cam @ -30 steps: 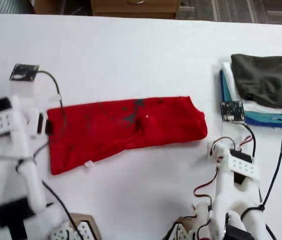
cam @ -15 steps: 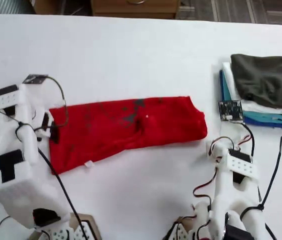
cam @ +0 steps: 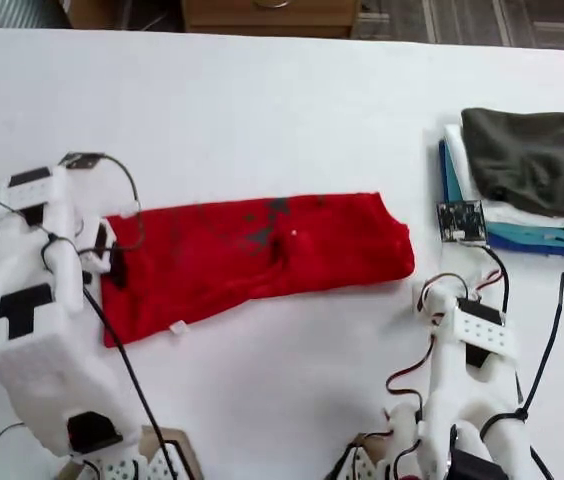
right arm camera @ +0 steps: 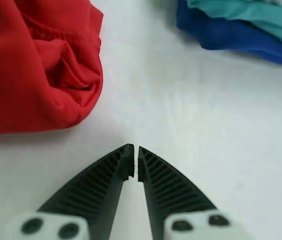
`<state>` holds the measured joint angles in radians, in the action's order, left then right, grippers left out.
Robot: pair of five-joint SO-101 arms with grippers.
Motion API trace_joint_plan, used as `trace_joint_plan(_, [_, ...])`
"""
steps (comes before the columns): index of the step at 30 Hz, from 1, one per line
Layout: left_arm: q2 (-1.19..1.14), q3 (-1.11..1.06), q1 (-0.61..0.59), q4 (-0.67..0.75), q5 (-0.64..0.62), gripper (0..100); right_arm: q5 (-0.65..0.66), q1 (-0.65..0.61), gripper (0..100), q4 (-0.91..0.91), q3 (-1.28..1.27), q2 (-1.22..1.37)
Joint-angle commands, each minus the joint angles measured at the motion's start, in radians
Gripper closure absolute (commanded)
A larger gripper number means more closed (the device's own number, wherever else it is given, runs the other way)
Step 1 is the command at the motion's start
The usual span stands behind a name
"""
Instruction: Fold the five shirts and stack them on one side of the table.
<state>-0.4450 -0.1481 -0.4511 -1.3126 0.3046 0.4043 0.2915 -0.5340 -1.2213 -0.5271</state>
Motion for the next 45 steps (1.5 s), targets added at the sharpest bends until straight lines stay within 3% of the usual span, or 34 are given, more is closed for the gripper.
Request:
trace_joint_plan(1, [-0.049, 0.065, 0.012, -0.032, -0.006, 83, 0.005, -0.005, 97.7, 0.015, 0.005, -0.025])
trace_joint_plan(4, [-0.097, 0.122, -0.032, -0.068, -0.003, 99, 0.005, -0.004, 97.7, 0.015, 0.005, -0.028])
trace_joint_plan(14, [-0.149, 0.384, -0.284, -0.201, 0.181, 97, 0.005, -0.002, 97.7, 0.015, 0.005, -0.030])
trace_joint_plan(20, [-0.143, 0.542, -0.273, -0.391, 0.235, 97, 0.005, -0.002, 97.7, 0.015, 0.005, -0.030])
trace_joint_plan(24, [-0.126, 0.610, -0.198, -0.474, 0.176, 97, 0.000, 0.016, 97.7, 0.013, 0.005, -0.031])
trace_joint_plan(28, [0.017, 0.538, -0.086, -0.474, 0.078, 97, -0.100, 0.061, 97.7, 0.016, 0.009, -0.031])
trace_joint_plan(33, [0.310, 0.374, 0.190, -0.465, 0.077, 97, -0.123, 0.081, 97.7, 0.016, 0.011, -0.031])
trace_joint_plan(37, [0.488, 0.348, 0.446, -0.440, -0.009, 97, -0.124, 0.082, 97.7, 0.016, 0.012, -0.033])
trace_joint_plan(41, [0.494, 0.341, 0.654, -0.387, -0.068, 97, -0.124, 0.091, 97.7, 0.016, 0.012, -0.033])
trace_joint_plan(45, [0.410, 0.354, 0.753, -0.270, -0.083, 97, -0.124, 0.091, 97.7, 0.016, 0.012, -0.033])
